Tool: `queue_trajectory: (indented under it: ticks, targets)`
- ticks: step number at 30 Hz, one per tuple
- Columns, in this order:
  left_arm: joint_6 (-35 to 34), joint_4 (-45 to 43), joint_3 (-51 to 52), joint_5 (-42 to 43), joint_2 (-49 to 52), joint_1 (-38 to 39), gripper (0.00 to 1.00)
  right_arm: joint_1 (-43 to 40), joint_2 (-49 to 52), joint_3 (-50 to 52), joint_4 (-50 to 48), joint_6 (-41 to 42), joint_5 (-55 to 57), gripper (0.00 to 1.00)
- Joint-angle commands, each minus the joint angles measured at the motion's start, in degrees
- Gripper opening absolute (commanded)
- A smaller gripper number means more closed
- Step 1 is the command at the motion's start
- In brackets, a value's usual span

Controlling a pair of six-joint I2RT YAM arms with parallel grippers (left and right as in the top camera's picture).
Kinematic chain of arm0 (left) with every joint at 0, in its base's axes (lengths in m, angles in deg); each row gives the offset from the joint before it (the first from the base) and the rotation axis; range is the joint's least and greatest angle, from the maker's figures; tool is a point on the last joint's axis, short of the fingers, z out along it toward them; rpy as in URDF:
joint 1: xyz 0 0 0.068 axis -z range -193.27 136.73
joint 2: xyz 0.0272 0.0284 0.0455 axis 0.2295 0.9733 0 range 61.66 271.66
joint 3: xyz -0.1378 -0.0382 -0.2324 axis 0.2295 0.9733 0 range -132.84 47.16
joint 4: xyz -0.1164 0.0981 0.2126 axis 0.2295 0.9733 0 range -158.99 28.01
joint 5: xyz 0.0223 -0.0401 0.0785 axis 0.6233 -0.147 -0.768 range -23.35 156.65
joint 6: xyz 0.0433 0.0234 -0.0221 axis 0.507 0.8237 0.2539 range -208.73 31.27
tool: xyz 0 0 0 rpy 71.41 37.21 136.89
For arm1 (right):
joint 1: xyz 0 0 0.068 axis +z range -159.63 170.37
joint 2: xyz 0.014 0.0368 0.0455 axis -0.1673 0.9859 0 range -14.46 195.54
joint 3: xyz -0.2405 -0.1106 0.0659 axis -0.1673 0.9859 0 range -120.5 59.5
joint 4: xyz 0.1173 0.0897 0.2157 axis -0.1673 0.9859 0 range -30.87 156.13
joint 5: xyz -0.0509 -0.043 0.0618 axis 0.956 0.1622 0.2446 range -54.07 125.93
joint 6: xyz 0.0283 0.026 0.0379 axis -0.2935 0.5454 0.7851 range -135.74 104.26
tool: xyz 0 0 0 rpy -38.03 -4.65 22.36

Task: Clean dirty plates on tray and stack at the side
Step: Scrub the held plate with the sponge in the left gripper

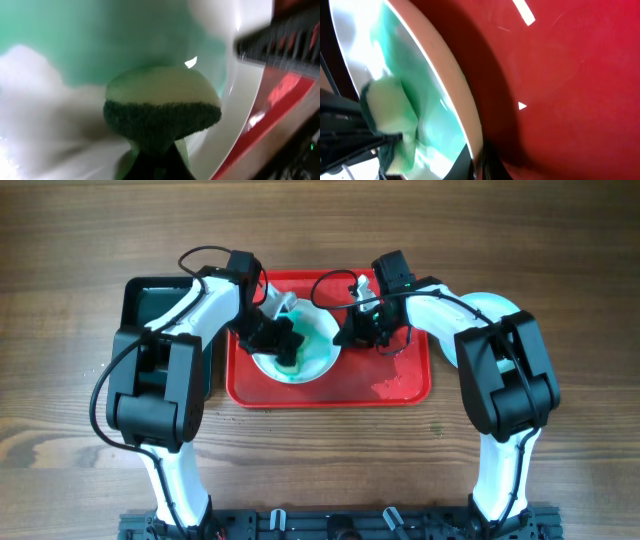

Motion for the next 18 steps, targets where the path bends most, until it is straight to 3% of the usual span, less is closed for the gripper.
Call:
queue_trajectory:
  ticks: [1,3,6,9,10,15,18]
  targets:
    - [-7.7,-7.8,0.4,2.2,1.2,0.6,0.04,-0.1,1.5,1.2,0.2,0.4,1.4,0.04]
    - [-13.7,-13.0,0.4,-4.1,1.2,1.3,0.04,-0.1,1.5,1.2,0.2,0.5,1.4,0.04]
    - [-22.6,-17.9,0.4,-21.9,1.2,3.1,0.04,-0.1,1.5,1.2,0.2,0.5,1.4,0.04]
    - [-30.4,-17.9,-0.3,-43.1,1.1,4.4,0.04,-0.1,1.5,1.2,0.2,0.5,1.4,0.04]
    - [-31.3,-16.6,-1.1,-46.0,0.9,4.5,0.04,-0.1,1.5,1.2,0.2,0.5,1.4,0.04]
    - [-31.6,-0.2,-12.6,-48.9,-1.1,4.5,0.04,-0.1,1.4,1.1,0.6,2.9,3.1,0.04]
    - [-28.2,13.0,-23.7,-42.4,-1.2,4.2,0.04,-0.1,-0.9,0.4,4.2,2.9,8.3,0.04]
